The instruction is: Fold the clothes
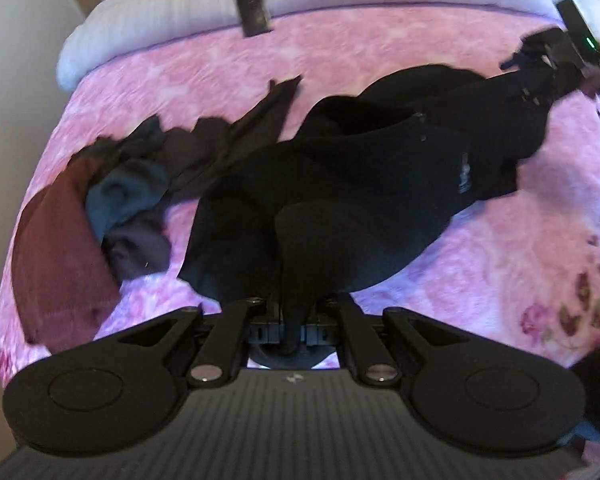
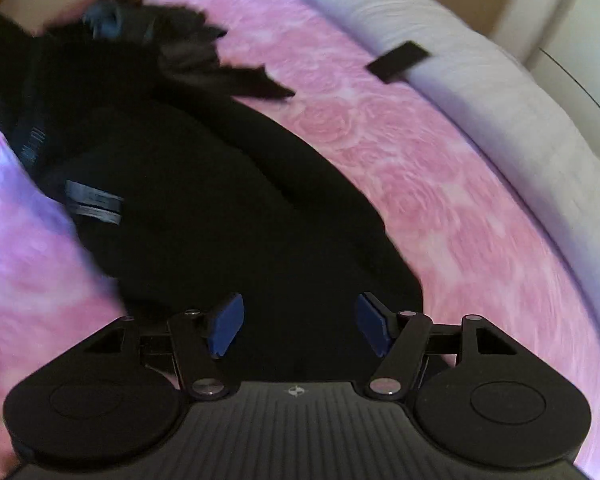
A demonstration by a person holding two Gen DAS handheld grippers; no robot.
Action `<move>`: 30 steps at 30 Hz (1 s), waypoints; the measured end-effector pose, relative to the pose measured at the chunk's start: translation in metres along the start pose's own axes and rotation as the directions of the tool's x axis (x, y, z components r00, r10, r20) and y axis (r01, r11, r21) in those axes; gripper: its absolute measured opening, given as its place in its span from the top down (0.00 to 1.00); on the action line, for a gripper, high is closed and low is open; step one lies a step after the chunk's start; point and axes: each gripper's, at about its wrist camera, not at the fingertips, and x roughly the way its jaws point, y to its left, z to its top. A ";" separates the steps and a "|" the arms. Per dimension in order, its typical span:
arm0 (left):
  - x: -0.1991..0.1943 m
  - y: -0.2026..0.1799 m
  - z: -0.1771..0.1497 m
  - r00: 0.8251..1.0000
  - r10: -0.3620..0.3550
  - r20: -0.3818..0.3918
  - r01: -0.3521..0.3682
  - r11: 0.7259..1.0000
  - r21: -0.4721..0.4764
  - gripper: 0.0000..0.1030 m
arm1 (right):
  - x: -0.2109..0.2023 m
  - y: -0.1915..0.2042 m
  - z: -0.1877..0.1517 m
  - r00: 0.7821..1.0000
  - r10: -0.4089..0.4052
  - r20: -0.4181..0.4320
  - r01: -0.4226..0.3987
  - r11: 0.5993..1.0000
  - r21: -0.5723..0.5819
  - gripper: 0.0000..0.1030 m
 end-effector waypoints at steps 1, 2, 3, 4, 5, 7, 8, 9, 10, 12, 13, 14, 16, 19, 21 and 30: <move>0.003 0.000 -0.003 1.000 0.013 -0.008 -0.013 1.000 -0.016 0.97 | 0.011 -0.010 0.005 0.999 0.033 0.002 -0.033 0.999 -0.017 0.36; 0.008 -0.004 -0.002 1.000 0.022 -0.017 -0.023 0.999 -0.031 0.97 | 0.022 -0.020 0.013 0.997 0.078 0.005 -0.078 0.997 -0.025 0.36; 0.014 -0.007 -0.001 0.999 0.031 -0.027 -0.032 0.998 -0.046 0.97 | 0.033 -0.026 0.021 0.991 0.134 0.007 -0.133 0.990 -0.038 0.36; 0.019 -0.010 -0.002 0.999 0.039 -0.036 -0.041 0.997 -0.059 0.97 | 0.045 -0.027 0.029 0.980 0.199 0.007 -0.198 0.979 -0.055 0.36; 0.025 -0.014 -0.004 0.998 0.046 -0.044 -0.049 0.996 -0.070 0.96 | 0.057 -0.029 0.037 0.965 0.263 0.006 -0.262 0.962 -0.072 0.35; 0.034 -0.017 -0.013 0.997 0.058 -0.058 -0.063 0.994 -0.090 0.96 | 0.079 -0.029 0.052 0.929 0.370 -0.002 -0.367 0.923 -0.111 0.27; 0.037 -0.017 -0.016 0.996 0.063 -0.061 -0.068 0.993 -0.097 0.96 | 0.086 -0.025 0.058 0.920 0.392 -0.010 -0.389 0.911 -0.138 0.21; 0.041 -0.016 -0.018 0.996 0.067 -0.065 -0.074 0.992 -0.103 0.96 | 0.094 -0.022 0.065 0.911 0.412 -0.019 -0.410 0.898 -0.159 0.18; 0.044 -0.016 -0.021 0.995 0.072 -0.068 -0.079 0.991 -0.110 0.96 | 0.105 -0.021 0.073 0.902 0.431 -0.031 -0.430 0.887 -0.168 0.15; 0.050 -0.015 -0.026 0.994 0.081 -0.075 -0.090 0.989 -0.121 0.96 | 0.122 -0.019 0.081 0.870 0.487 -0.077 -0.493 0.858 -0.142 0.15; 0.052 -0.014 -0.028 0.993 0.085 -0.077 -0.094 0.988 -0.121 0.96 | 0.130 -0.019 0.083 0.843 0.525 -0.116 -0.536 0.838 -0.107 0.15; 0.054 -0.012 -0.029 0.993 0.088 -0.078 -0.097 0.988 -0.121 0.96 | 0.138 -0.019 0.085 0.813 0.562 -0.152 -0.576 0.815 -0.070 0.24; 0.057 -0.009 -0.029 0.992 0.097 -0.077 -0.105 0.988 -0.113 0.96 | 0.144 -0.014 0.085 0.766 0.608 -0.208 -0.625 0.781 -0.018 0.45; 0.057 -0.004 -0.026 0.992 0.104 -0.065 -0.110 0.989 -0.098 0.96 | 0.124 -0.008 0.079 0.789 0.582 -0.195 -0.600 0.799 -0.042 0.95; 0.052 0.001 -0.020 0.993 0.116 -0.035 -0.118 0.989 -0.086 0.96 | 0.099 -0.011 0.076 0.824 0.550 -0.138 -0.560 0.828 -0.038 0.96; -0.032 0.036 0.087 0.918 0.138 0.373 -0.166 0.985 0.045 0.96 | -0.119 0.003 0.061 0.981 -0.024 0.190 0.027 1.000 -0.015 0.99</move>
